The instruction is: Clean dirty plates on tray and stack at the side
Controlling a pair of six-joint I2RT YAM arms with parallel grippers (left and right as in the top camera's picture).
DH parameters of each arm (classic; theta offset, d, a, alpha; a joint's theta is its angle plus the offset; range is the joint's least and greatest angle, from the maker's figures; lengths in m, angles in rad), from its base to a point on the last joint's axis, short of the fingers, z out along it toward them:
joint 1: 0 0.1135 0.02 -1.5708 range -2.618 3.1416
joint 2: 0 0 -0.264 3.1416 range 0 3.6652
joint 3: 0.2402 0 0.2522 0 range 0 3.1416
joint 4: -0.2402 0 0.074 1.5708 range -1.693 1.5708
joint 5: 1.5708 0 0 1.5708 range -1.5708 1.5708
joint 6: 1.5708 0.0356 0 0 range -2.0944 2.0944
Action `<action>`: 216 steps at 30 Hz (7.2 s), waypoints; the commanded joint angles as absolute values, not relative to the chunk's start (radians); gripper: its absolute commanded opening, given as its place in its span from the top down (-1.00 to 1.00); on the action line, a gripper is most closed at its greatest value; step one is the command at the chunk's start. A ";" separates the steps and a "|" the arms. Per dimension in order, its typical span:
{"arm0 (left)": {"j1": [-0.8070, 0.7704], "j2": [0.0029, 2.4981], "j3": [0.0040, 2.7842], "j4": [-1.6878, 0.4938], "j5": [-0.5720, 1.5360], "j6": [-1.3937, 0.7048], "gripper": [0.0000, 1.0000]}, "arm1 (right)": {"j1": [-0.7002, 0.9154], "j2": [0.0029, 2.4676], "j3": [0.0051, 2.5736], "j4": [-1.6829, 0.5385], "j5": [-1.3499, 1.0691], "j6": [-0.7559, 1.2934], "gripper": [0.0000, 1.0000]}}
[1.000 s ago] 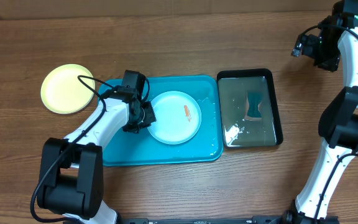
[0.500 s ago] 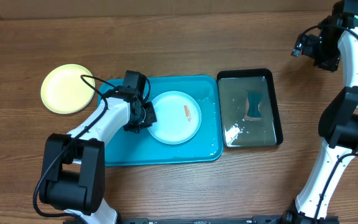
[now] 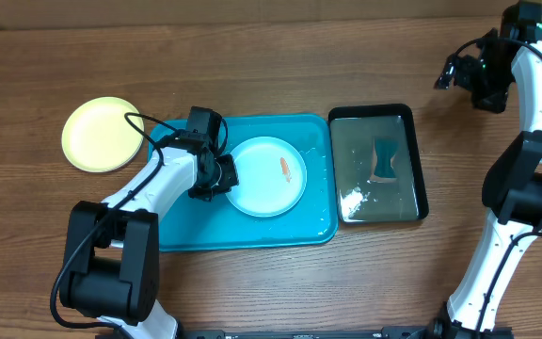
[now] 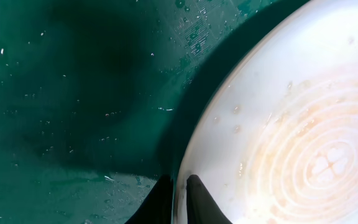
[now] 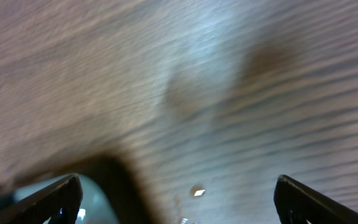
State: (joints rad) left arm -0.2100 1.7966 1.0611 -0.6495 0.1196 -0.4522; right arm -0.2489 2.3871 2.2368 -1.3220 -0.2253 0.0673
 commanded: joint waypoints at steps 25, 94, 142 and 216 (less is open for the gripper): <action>-0.217 1.810 1.069 -0.645 0.124 -0.429 0.75 | -0.115 2.257 2.196 -1.694 -0.483 -0.120 -1.00; -0.217 1.810 1.069 -0.645 0.124 -0.426 0.74 | 0.154 1.826 1.134 -0.672 0.031 0.264 0.03; -0.247 1.757 1.069 -0.645 0.036 -0.450 0.80 | 0.153 1.826 1.129 -0.640 0.006 0.262 0.81; -0.241 1.773 1.032 -0.601 0.071 -0.434 0.92 | 0.153 1.826 1.132 -0.662 0.007 0.258 0.27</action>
